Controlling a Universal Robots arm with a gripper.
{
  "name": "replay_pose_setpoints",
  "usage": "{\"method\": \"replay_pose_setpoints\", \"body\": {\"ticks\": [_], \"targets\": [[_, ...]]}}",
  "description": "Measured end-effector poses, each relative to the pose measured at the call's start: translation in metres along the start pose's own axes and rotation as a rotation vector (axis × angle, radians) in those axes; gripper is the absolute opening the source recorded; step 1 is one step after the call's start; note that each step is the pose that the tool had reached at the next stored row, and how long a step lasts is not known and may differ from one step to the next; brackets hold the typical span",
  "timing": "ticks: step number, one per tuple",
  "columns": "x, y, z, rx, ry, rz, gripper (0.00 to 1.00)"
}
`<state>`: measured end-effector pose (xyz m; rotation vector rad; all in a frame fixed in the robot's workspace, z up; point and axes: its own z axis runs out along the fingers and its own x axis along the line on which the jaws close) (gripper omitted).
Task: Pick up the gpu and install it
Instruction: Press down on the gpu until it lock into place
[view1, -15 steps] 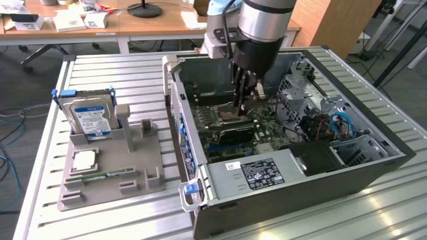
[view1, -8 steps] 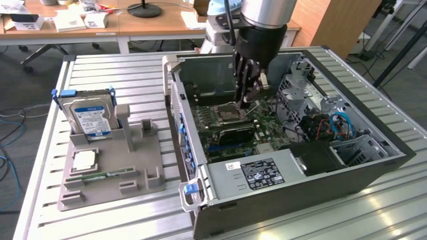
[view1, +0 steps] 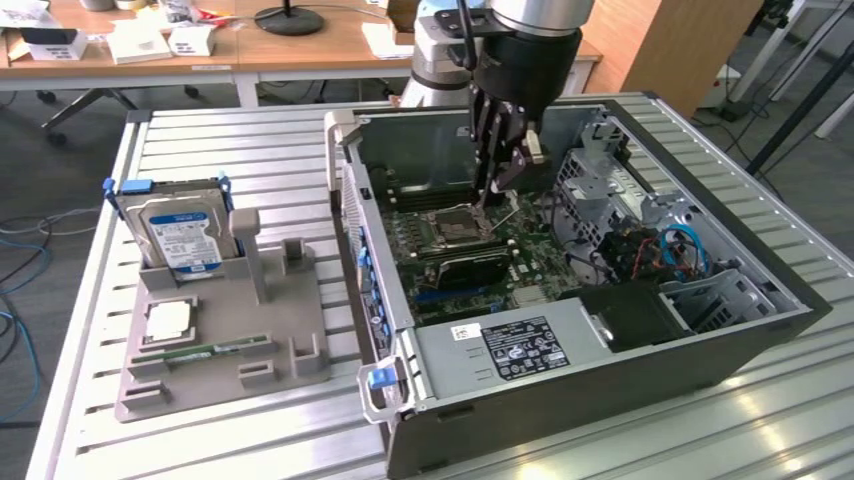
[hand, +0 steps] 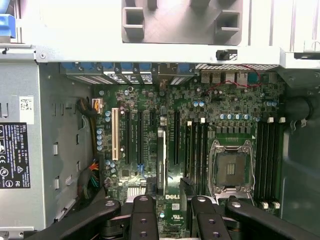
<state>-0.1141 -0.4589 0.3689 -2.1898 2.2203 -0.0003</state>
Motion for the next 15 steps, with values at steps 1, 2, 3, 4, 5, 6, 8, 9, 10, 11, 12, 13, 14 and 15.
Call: {"method": "replay_pose_setpoints", "body": {"ticks": [1, 2, 3, 4, 5, 6, 8, 9, 10, 11, 12, 13, 14, 15], "targets": [[0.0, 0.0, 0.0, -0.0001, 0.0, 0.0, 0.33], [0.0, 0.0, 0.0, 0.0, 0.0, 0.0, 0.33], [0.0, 0.0, 0.0, 0.0, 0.0, 0.0, 0.33], [0.0, 0.0, 0.0, 0.0, 0.0, 0.0, 0.33], [0.0, 0.0, 0.0, 0.0, -0.0001, 0.0, 0.33], [0.0, 0.0, 0.0, 0.0, 0.0, 0.0, 0.33], [0.0, 0.0, 0.0, -0.0001, 0.0, 0.0, 0.33], [0.0, 0.0, 0.0, 0.0, 0.0, 0.0, 0.33], [0.0, 0.0, 0.0, 0.0, 0.0, 0.0, 0.33], [0.0, 0.0, 0.0, 0.0, -0.0001, 0.0, 0.32], [0.0, 0.0, 0.0, 0.0, -0.0001, 0.0, 0.32], [0.0, 0.0, 0.0, -0.0001, 0.0, 0.0, 0.25], [0.0, 0.0, 0.0, 0.0, 0.0, 0.0, 0.19], [0.0, 0.0, 0.0, 0.0, -0.0001, 0.0, 0.19]]}}
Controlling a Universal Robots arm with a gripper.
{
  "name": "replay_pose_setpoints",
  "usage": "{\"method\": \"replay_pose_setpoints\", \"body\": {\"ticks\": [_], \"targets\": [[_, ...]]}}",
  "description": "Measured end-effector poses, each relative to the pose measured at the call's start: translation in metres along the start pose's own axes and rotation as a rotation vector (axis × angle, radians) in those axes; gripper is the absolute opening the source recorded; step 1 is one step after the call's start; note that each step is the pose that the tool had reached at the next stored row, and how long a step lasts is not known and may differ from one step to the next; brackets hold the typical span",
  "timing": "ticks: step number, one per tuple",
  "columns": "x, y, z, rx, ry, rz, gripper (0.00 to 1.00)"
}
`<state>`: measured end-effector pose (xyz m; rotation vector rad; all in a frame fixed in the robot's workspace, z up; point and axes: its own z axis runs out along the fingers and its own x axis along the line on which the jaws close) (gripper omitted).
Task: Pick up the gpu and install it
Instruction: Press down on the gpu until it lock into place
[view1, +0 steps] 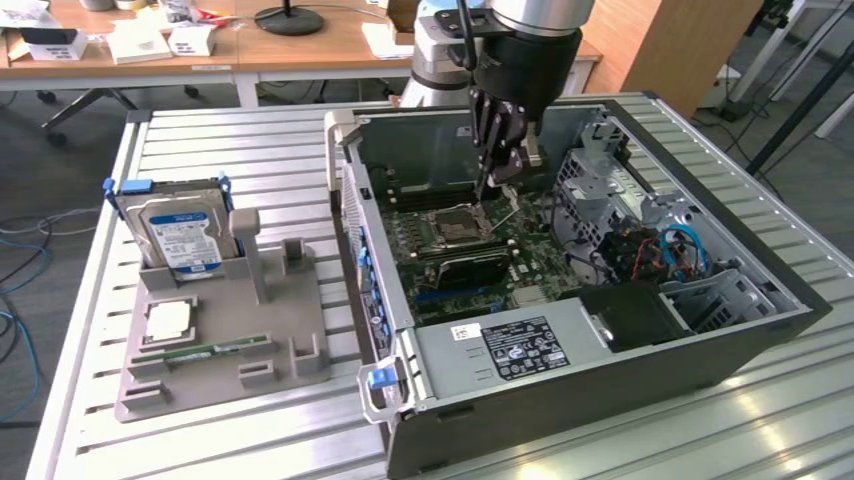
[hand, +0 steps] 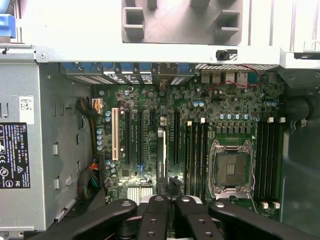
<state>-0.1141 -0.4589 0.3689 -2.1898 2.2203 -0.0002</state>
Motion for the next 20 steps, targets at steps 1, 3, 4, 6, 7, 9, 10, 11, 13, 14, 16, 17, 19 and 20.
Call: {"method": "replay_pose_setpoints", "body": {"ticks": [1, 3, 4, 6, 7, 9, 10, 11, 13, 14, 16, 17, 19, 20], "targets": [[0.0, 0.0, 0.0, 0.0, 0.0, 0.0, 0.13], [0.0, 0.0, 0.0, 0.0, 0.0, 0.0, 0.1], [0.0, 0.0, 0.0, 0.0, 0.0, 0.0, 0.1], [0.0, 0.0, 0.0, 0.0, 0.0, 0.0, 0.1], [0.0, 0.0, 0.0, -0.0001, 0.0002, 0.0, 0.1], [0.0, 0.0001, 0.0025, -0.0001, 0.0002, 0.0, 0.1], [0.0, 0.0001, 0.0044, -0.0001, 0.0002, 0.0, 0.1], [0.0, 0.0001, 0.0062, 0.0, 0.0001, 0.0, 0.1], [0.0, 0.0002, 0.0099, 0.0, 0.0, 0.0, 0.1], [0.0, 0.0002, 0.0116, 0.0, 0.0, 0.0, 0.1], [0.0, 0.0003, 0.0152, 0.0, 0.0001, 0.0, 0.1], [0.0, 0.0003, 0.017, 0.0, 0.0001, 0.0, 0.1], [0.0, 0.0004, 0.0207, 0.0, 0.0002, 0.0, 0.1], [0.0, 0.0004, 0.0226, 0.0, 0.0002, 0.0, 0.1]]}}
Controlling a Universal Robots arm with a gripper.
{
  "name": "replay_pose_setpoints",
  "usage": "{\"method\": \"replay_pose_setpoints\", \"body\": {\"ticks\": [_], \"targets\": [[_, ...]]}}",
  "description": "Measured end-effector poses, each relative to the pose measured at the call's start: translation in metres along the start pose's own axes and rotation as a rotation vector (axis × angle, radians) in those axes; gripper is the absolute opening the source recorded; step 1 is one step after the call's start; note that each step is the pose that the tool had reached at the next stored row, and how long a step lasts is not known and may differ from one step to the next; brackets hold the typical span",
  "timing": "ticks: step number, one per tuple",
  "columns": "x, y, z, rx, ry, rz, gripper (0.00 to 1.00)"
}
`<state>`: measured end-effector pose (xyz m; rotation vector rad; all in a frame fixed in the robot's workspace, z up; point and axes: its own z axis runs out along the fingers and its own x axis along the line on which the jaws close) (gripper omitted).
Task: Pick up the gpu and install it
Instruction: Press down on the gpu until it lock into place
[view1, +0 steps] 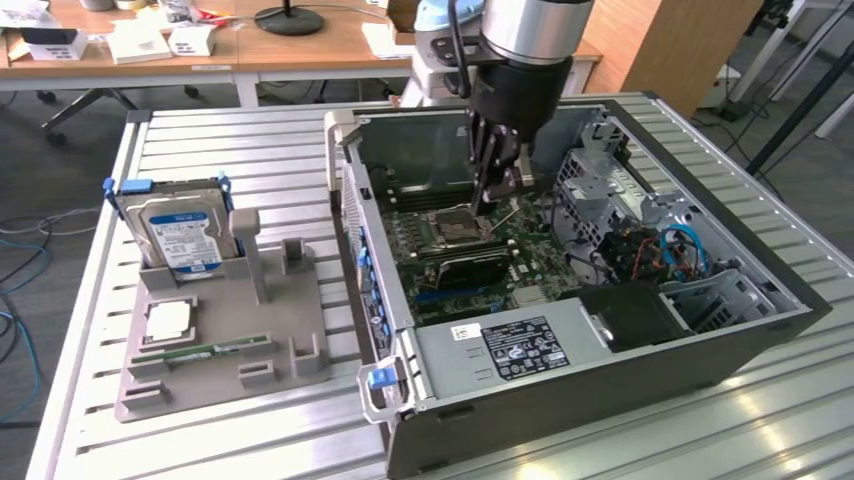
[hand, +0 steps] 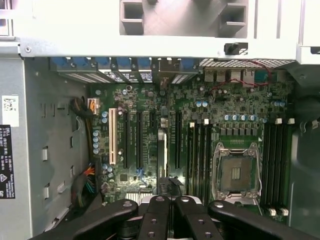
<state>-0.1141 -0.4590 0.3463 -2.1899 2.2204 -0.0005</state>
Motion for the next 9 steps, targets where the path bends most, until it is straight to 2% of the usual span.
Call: {"method": "replay_pose_setpoints", "body": {"ticks": [9], "targets": [[0.0, 0.0003, 0.0162, 0.0, 0.0, 0.0, 0.1]]}}
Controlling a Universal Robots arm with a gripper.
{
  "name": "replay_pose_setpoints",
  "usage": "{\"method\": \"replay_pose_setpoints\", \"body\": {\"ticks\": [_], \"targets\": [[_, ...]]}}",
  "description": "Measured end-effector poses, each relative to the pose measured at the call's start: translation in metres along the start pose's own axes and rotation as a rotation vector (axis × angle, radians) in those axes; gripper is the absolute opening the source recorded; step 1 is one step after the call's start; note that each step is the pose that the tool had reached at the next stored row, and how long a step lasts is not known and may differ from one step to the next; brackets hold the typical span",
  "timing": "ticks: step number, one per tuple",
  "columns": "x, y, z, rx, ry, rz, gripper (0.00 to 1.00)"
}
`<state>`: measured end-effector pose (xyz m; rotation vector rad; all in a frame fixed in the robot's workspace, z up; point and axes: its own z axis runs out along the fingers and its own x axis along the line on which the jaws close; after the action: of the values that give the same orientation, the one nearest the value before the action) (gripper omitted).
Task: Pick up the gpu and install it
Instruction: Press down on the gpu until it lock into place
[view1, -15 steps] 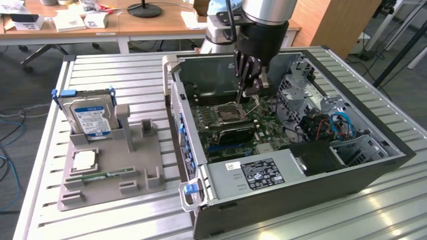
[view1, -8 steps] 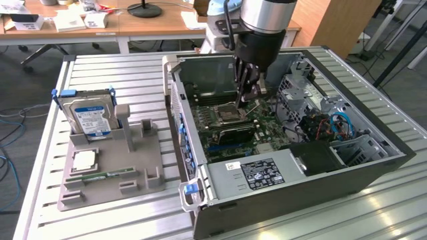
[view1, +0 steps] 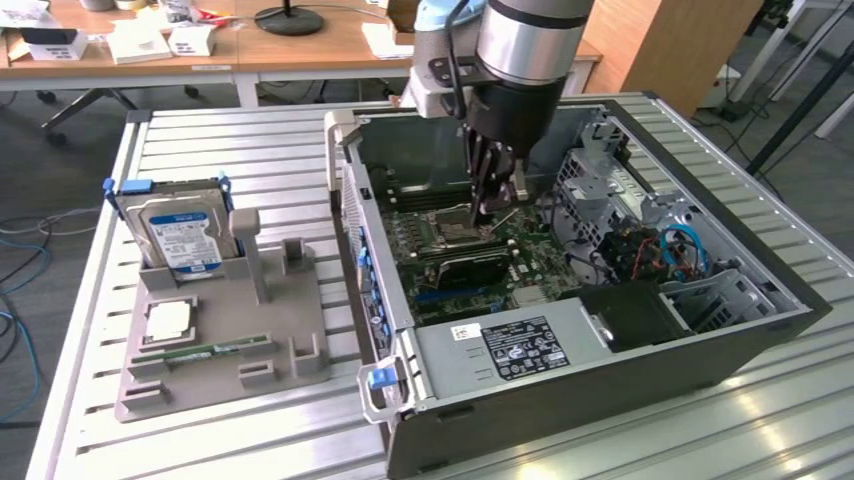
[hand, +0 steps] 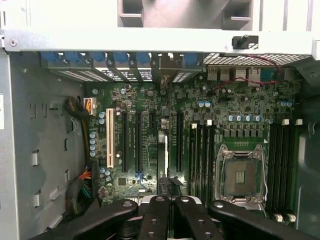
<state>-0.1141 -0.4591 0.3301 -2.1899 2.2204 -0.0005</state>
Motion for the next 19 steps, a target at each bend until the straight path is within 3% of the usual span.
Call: {"method": "replay_pose_setpoints", "body": {"ticks": [6, 19], "targets": [[0.0, 0.0001, 0.0026, -0.0001, 0.0001, 0.0, 0.1], [0.001, 0.0005, 0.026, -0.0038, 0.0001, 0.0, 0.1]]}}
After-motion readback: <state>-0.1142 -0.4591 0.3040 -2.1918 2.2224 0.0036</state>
